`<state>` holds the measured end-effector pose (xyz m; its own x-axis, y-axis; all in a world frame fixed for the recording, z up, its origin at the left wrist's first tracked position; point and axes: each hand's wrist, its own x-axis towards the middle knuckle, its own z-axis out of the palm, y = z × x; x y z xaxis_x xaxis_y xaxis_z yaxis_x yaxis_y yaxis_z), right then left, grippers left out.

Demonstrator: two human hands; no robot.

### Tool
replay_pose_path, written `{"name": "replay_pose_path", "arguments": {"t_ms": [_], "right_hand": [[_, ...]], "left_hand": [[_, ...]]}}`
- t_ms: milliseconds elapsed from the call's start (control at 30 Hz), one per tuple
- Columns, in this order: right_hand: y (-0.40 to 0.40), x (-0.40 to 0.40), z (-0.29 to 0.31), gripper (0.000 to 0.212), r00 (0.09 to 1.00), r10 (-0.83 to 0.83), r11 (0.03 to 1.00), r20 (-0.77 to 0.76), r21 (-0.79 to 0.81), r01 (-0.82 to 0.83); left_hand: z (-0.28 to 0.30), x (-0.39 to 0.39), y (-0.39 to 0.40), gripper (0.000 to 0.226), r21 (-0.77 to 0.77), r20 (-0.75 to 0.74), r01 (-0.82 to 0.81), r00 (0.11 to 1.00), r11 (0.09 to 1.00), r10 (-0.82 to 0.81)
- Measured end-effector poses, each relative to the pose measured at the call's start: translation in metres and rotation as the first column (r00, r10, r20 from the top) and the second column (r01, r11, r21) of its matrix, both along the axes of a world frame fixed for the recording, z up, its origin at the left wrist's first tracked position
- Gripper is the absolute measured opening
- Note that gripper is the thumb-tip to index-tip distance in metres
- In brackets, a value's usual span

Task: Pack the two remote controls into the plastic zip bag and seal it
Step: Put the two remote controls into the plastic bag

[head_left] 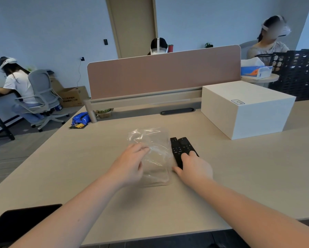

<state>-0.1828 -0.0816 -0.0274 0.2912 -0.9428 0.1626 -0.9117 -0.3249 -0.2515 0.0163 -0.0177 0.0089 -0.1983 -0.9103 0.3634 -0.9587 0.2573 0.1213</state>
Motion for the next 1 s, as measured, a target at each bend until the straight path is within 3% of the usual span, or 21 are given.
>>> {"name": "replay_pose_path", "arguments": {"t_ms": [100, 300, 367, 500, 667, 867, 1000], "right_hand": [[0.0, 0.006, 0.002, 0.031, 1.0, -0.028, 1.0, 0.014, 0.0, 0.028], [-0.008, -0.002, 0.015, 0.028, 0.915, -0.121, 0.993, 0.384, 0.048, 0.111], [-0.01, -0.008, 0.02, 0.028, 0.848, -0.121, 0.991, 0.516, 0.016, 0.132], [0.0, -0.014, 0.036, 0.036, 0.63, -0.068, 0.997, 0.774, 0.029, 0.072], [0.026, -0.016, 0.048, 0.03, 0.593, 0.057, 0.992, 0.804, 0.024, -0.128], [0.047, -0.031, 0.041, 0.012, 0.691, 0.109, 0.981, 0.714, 0.037, -0.193], [0.053, -0.017, 0.037, 0.02, 0.723, 0.125, 0.978, 0.68, 0.036, -0.203]], "left_hand": [[-0.003, -0.002, 0.005, 0.062, 0.156, 0.036, -0.127, 0.992, 0.98, 0.122], [-0.002, -0.001, 0.002, 0.065, 0.269, 0.074, -0.267, 0.964, 0.925, 0.257], [-0.001, -0.002, -0.001, 0.061, 0.31, 0.062, -0.316, 0.948, 0.897, 0.313], [0.0, -0.005, -0.008, 0.05, 0.393, -0.045, -0.353, 0.915, 0.849, 0.401], [0.007, -0.003, -0.009, 0.063, 0.385, -0.13, -0.356, 0.893, 0.852, 0.431], [0.014, 0.001, -0.004, 0.064, 0.324, -0.231, -0.313, 0.889, 0.893, 0.395], [0.01, -0.005, -0.006, 0.066, 0.302, -0.246, -0.222, 0.922, 0.927, 0.3]]}}
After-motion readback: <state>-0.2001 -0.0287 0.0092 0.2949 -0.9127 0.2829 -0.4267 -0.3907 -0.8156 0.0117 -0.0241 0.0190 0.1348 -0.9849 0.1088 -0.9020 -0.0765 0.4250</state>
